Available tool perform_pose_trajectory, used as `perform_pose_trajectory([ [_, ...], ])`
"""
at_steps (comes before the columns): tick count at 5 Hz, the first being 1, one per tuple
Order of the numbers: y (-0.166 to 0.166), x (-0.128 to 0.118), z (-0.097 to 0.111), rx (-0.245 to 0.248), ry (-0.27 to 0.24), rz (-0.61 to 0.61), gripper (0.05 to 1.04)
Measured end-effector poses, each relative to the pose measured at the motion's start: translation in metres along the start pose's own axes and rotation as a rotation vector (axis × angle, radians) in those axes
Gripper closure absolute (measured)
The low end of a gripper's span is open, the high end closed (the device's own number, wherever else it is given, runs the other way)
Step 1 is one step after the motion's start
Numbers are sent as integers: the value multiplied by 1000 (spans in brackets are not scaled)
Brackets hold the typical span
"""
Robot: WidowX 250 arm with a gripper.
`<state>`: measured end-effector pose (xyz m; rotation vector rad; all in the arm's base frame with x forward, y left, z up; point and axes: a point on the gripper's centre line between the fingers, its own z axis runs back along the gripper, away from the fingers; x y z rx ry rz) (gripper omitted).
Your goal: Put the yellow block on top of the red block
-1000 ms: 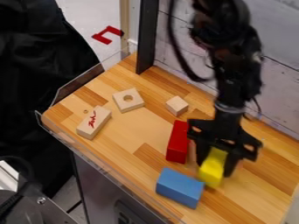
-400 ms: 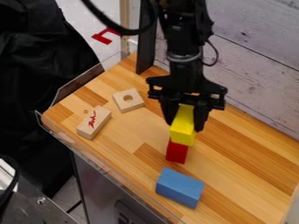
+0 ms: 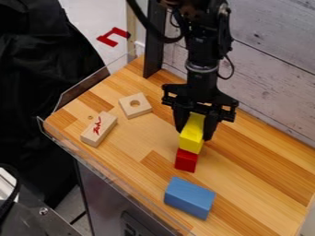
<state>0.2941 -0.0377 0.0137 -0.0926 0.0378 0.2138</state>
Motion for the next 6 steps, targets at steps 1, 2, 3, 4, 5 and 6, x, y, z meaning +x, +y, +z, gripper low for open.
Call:
perform_pose_trajectory([
  [1, 0, -3, -1, 8, 21, -1, 517],
  [2, 0, -3, -1, 11, 20, 9, 517],
  [3, 3, -3, -4, 11, 11, 32, 517],
  [4, 2, -2, -4, 6, 3, 49, 517],
  [5, 2, -2, -6, 3, 7, 57, 460],
  [6, 3, -6, -14, 14, 48, 52, 167],
])
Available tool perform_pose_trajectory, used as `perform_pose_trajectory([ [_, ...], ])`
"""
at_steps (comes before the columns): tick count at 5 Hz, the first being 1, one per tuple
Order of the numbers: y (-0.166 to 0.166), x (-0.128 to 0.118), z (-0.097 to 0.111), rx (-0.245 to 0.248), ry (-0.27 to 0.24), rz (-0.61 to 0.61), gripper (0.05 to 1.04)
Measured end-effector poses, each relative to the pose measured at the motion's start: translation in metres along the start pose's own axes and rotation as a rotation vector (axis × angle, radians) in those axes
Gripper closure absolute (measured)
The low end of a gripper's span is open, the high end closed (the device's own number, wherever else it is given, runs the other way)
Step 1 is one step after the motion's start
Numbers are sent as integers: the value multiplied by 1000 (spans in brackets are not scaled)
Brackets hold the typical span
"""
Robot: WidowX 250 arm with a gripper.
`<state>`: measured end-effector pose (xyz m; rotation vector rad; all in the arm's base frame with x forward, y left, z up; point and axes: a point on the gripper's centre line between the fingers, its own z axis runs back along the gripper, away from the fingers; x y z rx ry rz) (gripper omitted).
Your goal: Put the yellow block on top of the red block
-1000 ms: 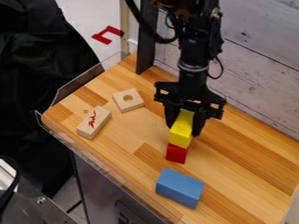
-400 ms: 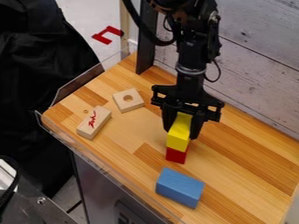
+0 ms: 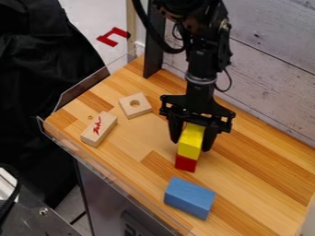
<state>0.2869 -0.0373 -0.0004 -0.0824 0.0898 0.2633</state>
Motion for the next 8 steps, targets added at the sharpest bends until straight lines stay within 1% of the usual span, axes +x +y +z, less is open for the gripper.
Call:
perform_pose_trajectory([
  [1, 1, -1, 0, -6, 9, 3, 84],
  [2, -2, -2, 15, -41, -32, 13, 84],
  [3, 0, -7, 47, -81, -119, 21, 84],
  [4, 6, -20, 79, -93, -206, 19, 84],
  [5, 13, -29, 86, -47, -200, -30, 84],
  [6, 25, -37, 81, 24, -163, -67, 84],
  [7, 34, -40, 78, 74, -147, -93, 84],
  [8, 42, -47, 71, 134, -108, -121, 84],
])
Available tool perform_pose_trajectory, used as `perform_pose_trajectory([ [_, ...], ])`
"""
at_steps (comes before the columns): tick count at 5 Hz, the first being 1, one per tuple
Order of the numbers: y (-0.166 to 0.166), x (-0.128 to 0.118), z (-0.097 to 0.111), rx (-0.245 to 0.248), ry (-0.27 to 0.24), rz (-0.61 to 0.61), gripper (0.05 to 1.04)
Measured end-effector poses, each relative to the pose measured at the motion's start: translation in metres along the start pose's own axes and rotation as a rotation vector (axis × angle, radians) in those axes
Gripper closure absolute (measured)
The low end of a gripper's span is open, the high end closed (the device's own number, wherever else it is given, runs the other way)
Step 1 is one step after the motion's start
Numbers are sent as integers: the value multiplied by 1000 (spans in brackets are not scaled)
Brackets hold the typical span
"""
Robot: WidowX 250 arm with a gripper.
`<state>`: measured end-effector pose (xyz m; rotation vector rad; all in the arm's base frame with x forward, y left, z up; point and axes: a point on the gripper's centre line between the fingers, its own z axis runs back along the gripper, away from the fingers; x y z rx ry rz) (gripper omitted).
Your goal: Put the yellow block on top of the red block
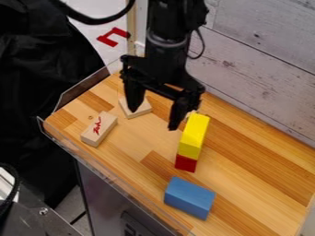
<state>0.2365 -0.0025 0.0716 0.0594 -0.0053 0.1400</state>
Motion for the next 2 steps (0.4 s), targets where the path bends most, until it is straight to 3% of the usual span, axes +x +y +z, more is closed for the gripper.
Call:
perform_pose_trajectory([
  [2, -2, -10, -12, 16, 80, -15, 84],
])
